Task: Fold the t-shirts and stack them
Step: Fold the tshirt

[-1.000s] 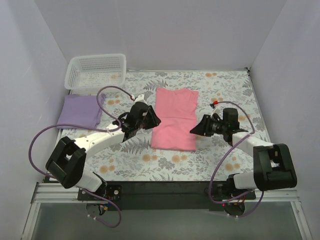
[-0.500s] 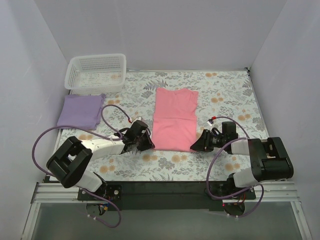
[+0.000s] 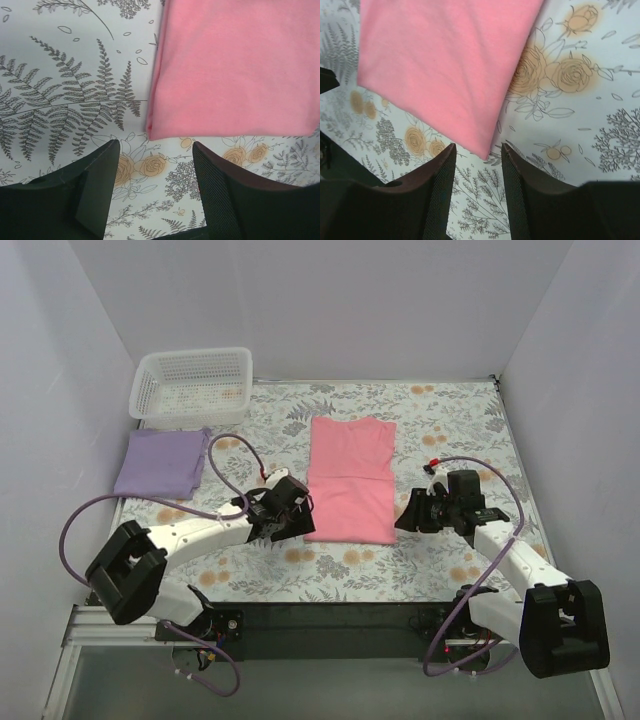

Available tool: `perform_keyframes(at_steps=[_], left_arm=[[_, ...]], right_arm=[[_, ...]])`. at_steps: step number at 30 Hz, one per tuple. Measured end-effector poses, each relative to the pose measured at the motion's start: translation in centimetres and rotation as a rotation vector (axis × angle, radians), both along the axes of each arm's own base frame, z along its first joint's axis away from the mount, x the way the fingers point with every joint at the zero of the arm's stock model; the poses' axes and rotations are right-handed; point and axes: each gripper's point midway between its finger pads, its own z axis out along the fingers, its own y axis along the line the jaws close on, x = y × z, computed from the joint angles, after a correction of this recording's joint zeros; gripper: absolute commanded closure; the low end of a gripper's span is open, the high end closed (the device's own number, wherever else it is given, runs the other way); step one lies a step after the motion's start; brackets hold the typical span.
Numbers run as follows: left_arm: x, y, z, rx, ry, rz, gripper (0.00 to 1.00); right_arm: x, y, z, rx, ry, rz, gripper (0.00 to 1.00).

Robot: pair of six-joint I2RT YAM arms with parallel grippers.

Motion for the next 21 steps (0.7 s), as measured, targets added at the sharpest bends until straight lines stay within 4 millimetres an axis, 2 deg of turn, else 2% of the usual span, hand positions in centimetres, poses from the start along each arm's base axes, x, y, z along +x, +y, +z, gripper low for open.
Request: perform_keyframes(at_steps=[2,3,8,13,17,20,21], left_arm=[[0.1,-0.6,-0.1,0.036,0.005,-0.019,0.44],[0.1,-0.9,-0.3,0.052,0.012,-0.026,0.49],[0.2,-0.5,-2.6,0.171,0.056,-0.037,0.54],[0.4,-0.6,-3.5,0.228,0.064,-0.046,0.56],[0.6,-1.0,-3.5,0.251,0.053,-0.060,0.64],[0.5,-1.2,-3.7,0.263,0.049,-0.066,0.81],[0.4,-1.3,-3.7,0.264,0.047,-0.067,0.90]], right_arm=[[-0.6,-0.3,-0.3,-0.051,0.017,-0.008,0.51],[-1.1,-0.4,-0.8,-0.078,0.037,-0.010,0.51],[-3.0,-0.5,-1.8,-0.154,0.092,0.006,0.51],[-3.5,-0.4,-2.2,-0.182,0.104,0.012,0.51],[-3.7,-0.2,-2.3,-0.196,0.105,0.015,0.51],[-3.8,-0.2,-2.6,-0.212,0.109,0.016,0.51],[-3.8,-0.2,-2.6,-0.216,0.110,0.017,0.51]])
